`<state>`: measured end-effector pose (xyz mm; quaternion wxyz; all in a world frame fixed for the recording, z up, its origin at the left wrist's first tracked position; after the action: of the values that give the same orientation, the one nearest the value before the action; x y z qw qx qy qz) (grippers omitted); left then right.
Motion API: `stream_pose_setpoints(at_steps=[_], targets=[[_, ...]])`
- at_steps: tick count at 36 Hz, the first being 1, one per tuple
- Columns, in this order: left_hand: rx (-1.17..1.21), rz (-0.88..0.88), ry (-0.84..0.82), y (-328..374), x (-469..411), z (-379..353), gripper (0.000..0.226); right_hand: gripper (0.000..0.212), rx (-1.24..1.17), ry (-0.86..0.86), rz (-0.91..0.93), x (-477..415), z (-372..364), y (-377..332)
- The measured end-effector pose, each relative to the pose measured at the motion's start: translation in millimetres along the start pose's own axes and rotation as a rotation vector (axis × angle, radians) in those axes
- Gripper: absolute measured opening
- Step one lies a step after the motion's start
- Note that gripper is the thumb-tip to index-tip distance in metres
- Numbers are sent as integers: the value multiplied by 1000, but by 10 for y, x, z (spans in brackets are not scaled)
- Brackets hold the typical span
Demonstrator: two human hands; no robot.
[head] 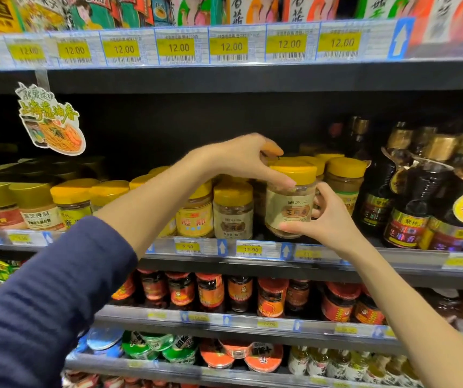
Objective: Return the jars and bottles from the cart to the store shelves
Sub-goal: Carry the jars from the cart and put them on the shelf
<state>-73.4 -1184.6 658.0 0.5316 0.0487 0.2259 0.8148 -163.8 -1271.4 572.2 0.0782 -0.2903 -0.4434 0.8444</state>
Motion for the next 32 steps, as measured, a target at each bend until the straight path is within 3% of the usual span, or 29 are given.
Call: stream_pose_setpoints(at_steps=[7,15,23,27,32], targets=[[-175,12,-104,124,-193,-83,82,79,7,-12,-11,-7,-35,38],[-120,11,-94,127,-240,-112,71,74,16,-25,7,-11,-25,63],[-124,28,-94,71,-266,-143,74,81,54,-135,-16,72,-57,116],[-138,46,-99,-7,-276,-140,76,98,172,-114,-38,196,48,207],[-165,72,-108,-118,-267,-194,81,80,412,-102,28,392,92,178]])
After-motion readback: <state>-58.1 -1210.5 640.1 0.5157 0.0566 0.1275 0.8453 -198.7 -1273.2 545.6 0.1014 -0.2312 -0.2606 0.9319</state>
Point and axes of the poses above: each hand's wrist, its own x-axis away from the middle knuckle, its own z-axis out of the back of the hand, y = z × x, the point moved 10 cm from there along -x, towards the middle knuckle, and after that the axes turned 6 degrees about x, right-handed, at the moved point
